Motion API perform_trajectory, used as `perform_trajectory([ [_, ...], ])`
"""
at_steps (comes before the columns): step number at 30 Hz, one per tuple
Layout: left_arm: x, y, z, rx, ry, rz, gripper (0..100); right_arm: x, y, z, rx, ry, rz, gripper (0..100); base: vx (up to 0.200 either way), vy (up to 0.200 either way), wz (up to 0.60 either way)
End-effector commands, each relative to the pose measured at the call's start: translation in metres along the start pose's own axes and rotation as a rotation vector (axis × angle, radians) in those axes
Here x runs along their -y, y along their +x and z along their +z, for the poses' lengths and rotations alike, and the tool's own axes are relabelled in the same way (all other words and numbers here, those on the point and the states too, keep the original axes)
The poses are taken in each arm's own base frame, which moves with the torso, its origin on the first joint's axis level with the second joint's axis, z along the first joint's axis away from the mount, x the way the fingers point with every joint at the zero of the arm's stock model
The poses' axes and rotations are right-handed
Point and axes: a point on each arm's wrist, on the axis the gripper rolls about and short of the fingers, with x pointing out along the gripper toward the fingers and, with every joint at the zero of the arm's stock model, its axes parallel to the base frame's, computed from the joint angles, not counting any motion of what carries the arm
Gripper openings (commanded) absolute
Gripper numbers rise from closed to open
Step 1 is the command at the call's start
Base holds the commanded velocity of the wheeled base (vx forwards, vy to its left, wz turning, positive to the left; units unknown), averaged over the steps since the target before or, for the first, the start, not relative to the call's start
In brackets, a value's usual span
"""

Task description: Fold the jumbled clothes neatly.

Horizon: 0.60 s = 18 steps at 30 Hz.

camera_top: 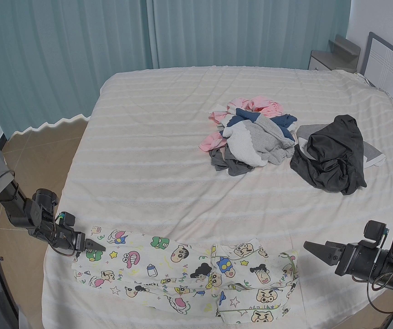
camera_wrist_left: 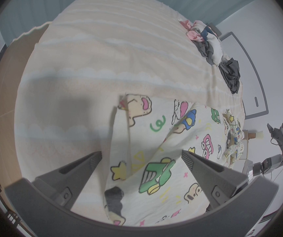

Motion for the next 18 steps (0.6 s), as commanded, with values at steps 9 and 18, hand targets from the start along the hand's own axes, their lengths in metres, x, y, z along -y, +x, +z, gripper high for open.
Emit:
perform_trajectory([
  [9,0.006,0.012,-0.006,-0.026,0.021,-0.016,100,-0.002,0.0,-0.002,-0.011,-0.005,0.011,100,0.0,0.0,0.0],
  [18,0.013,0.017,-0.01,-0.023,0.044,-0.017,100,-0.002,0.0,-0.002,-0.009,-0.005,0.01,100,0.0,0.0,0.0],
])
